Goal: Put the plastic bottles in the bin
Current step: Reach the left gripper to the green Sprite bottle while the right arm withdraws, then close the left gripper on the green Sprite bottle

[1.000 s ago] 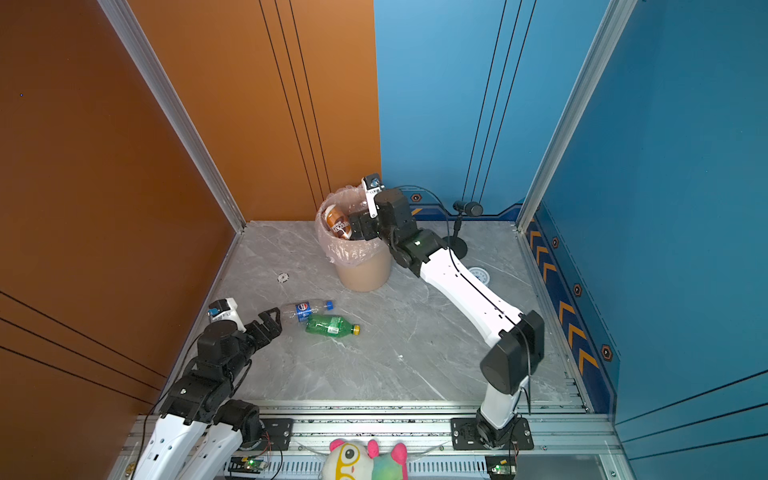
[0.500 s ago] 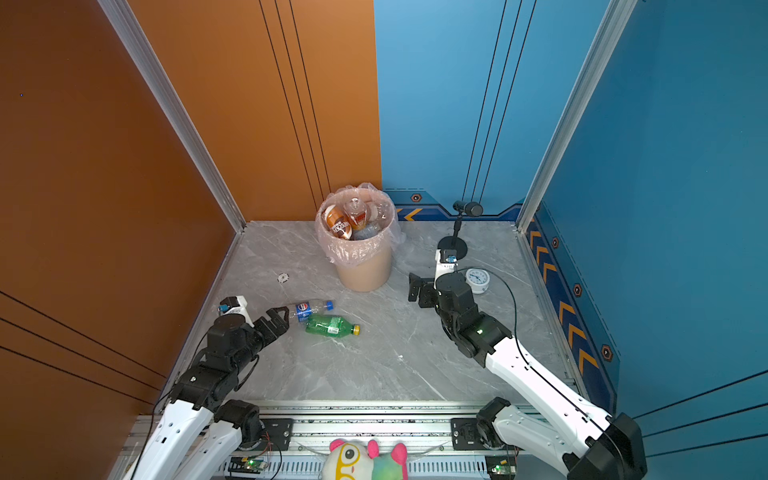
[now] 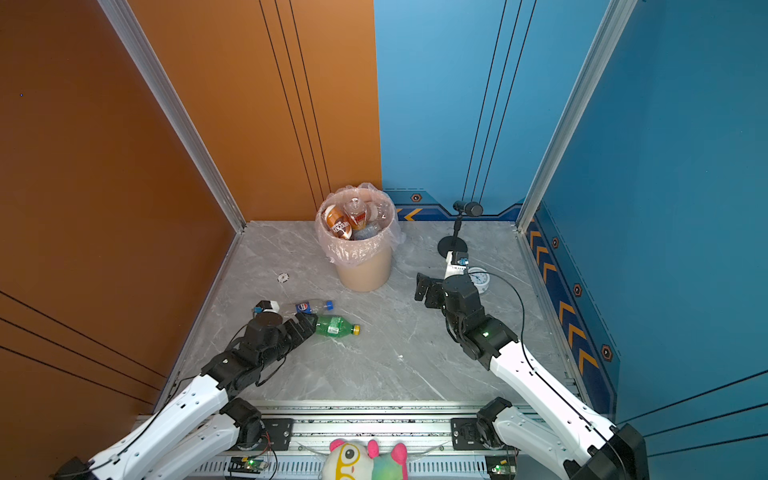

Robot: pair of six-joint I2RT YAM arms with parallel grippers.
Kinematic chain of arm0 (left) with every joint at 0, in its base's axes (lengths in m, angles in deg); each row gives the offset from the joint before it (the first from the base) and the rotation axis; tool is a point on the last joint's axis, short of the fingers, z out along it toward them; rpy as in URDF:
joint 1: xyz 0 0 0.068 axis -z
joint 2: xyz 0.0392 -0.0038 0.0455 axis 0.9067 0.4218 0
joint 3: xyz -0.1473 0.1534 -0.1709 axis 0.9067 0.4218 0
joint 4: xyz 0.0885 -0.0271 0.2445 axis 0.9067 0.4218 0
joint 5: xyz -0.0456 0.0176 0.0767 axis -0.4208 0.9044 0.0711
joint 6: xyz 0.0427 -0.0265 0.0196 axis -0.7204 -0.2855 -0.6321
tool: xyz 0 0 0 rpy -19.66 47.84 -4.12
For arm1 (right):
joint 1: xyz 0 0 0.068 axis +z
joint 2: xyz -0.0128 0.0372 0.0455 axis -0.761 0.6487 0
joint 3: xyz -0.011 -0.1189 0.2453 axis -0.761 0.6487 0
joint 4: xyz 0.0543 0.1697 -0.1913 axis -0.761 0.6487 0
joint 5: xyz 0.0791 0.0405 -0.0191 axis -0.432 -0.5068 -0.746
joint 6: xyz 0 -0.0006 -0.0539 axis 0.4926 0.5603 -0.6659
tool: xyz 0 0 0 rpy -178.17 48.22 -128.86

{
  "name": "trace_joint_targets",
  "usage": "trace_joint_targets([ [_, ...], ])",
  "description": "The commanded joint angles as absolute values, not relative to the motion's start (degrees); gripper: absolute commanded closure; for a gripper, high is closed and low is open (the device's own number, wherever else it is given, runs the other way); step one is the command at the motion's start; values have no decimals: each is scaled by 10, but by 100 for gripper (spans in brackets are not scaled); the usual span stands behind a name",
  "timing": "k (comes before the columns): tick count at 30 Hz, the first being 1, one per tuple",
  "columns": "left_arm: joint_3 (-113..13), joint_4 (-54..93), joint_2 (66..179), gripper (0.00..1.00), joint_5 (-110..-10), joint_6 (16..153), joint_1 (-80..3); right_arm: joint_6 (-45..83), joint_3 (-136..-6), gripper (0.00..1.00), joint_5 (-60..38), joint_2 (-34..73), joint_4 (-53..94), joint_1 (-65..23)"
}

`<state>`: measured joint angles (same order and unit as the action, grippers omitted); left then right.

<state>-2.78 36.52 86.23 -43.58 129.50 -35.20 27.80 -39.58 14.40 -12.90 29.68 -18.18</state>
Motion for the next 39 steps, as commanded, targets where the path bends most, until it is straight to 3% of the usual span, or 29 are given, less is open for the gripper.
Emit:
trace_joint_targets([
  [1, -19, 294, 910, 2, -404, 1353, -331, 286, -385, 0, 137, -136, 294, -189],
  [17, -59, 220, 1091, 0, -399, 1385, -316, 288, -358, 0, 119, -168, 300, -227],
  [28, -68, 148, 1193, 13, -446, 1403, -326, 290, -351, 0, 104, -170, 296, -248],
  [29, -68, 140, 1200, 19, -451, 1405, -327, 290, -351, 0, 103, -170, 296, -249],
  [35, -74, 126, 1204, 35, -461, 1409, -323, 293, -349, 0, 101, -169, 297, -256],
  [39, -77, 129, 1182, 39, -460, 1404, -321, 297, -348, 0, 99, -168, 294, -260],
])
